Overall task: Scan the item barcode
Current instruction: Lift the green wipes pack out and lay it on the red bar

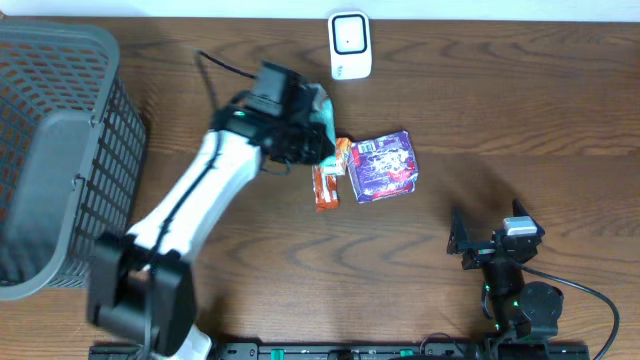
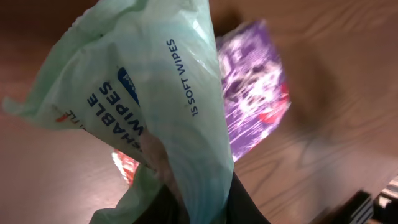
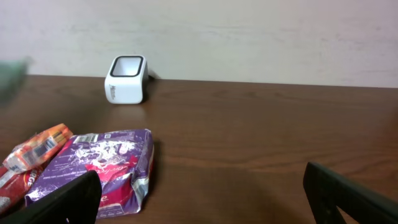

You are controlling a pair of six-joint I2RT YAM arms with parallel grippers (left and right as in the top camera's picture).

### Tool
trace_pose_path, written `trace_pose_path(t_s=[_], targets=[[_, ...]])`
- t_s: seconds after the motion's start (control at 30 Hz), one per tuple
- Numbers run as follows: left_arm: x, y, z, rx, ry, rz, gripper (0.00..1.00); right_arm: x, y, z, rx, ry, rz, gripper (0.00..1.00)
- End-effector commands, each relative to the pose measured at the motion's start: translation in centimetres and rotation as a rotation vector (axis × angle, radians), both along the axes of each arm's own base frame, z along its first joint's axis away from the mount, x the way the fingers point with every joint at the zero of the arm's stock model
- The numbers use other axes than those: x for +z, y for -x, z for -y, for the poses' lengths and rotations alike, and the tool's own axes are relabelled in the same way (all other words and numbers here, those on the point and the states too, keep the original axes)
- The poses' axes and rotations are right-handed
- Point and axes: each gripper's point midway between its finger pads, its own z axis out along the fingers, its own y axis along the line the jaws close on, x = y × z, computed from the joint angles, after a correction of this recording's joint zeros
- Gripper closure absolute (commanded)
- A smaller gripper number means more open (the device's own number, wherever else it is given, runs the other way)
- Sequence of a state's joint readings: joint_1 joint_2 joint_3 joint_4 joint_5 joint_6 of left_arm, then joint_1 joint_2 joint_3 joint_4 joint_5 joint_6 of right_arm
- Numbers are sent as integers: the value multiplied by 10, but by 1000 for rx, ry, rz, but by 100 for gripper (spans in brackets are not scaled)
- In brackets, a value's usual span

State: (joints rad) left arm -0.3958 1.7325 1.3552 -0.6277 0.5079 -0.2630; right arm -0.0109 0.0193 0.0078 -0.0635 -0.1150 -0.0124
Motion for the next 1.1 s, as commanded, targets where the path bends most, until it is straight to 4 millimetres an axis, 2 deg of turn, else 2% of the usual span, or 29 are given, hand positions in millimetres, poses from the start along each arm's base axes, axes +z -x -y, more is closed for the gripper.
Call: trace_pose_path(t_s=[0.0, 0.27, 0.53, 0.73, 0.93, 0.97, 1.0, 1.07], targets=[[-34, 8, 9, 49, -57, -105, 93, -2, 0, 4, -16, 12, -4, 1], [-56, 24, 28, 16, -104, -152, 93, -2, 0, 4, -16, 12, -4, 1], [-74, 10, 25, 45, -225, -62, 93, -2, 0, 4, -16, 12, -4, 1], [-73, -11, 14, 100, -285, 27, 93, -2, 0, 4, -16, 12, -4, 1], [-77, -10, 2, 122, -345, 27, 92, -2, 0, 4, -16, 12, -4, 1], [-78, -7, 1, 120, -353, 16, 77, -2, 0, 4, -16, 12, -4, 1], [-79, -5, -1, 118, -359, 7, 71, -2, 0, 4, -16, 12, -4, 1], [-80, -1, -3, 115, -371, -10, 69, -2, 0, 4, -16, 12, -4, 1]])
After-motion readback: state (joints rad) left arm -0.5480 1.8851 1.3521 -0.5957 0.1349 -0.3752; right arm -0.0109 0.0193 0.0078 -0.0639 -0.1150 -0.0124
